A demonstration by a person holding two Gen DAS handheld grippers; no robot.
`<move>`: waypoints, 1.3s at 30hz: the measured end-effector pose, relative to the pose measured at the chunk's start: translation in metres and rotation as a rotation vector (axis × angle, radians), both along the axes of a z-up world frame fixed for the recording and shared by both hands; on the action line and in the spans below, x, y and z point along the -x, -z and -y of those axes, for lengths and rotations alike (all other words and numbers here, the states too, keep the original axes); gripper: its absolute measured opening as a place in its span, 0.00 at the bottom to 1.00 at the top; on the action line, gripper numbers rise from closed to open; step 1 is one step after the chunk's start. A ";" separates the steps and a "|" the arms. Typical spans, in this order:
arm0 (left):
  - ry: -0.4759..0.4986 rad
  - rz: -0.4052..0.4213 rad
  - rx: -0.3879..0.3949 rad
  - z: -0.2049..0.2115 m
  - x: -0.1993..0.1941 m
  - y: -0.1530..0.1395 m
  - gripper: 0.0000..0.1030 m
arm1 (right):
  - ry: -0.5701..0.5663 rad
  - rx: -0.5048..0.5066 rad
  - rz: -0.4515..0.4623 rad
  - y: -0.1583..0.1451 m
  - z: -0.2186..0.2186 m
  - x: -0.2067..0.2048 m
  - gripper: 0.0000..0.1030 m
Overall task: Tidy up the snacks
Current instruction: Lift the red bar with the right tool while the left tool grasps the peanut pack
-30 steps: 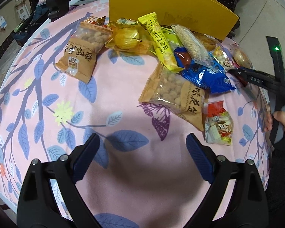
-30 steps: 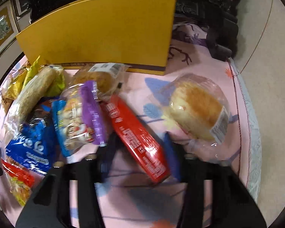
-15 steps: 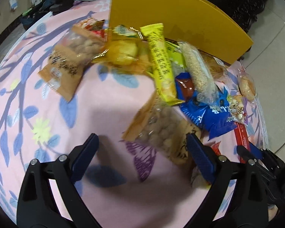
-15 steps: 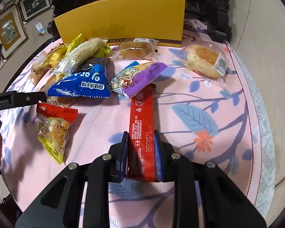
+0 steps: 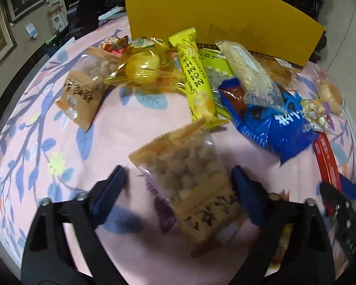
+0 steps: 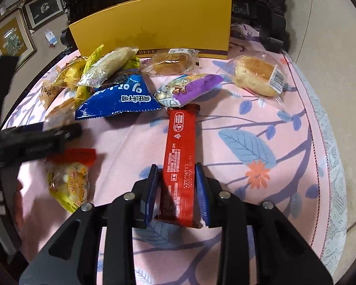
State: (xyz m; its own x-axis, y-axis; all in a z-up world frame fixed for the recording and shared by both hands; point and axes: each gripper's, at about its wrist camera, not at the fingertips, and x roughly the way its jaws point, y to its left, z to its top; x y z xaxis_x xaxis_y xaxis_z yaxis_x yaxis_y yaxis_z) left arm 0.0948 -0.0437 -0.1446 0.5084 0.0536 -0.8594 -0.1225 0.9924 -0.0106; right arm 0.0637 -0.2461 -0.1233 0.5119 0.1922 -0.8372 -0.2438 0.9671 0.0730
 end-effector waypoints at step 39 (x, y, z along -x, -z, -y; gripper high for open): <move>0.184 0.209 0.176 -0.047 0.020 -0.115 0.33 | 0.073 -0.156 0.241 -0.120 -0.043 0.005 0.24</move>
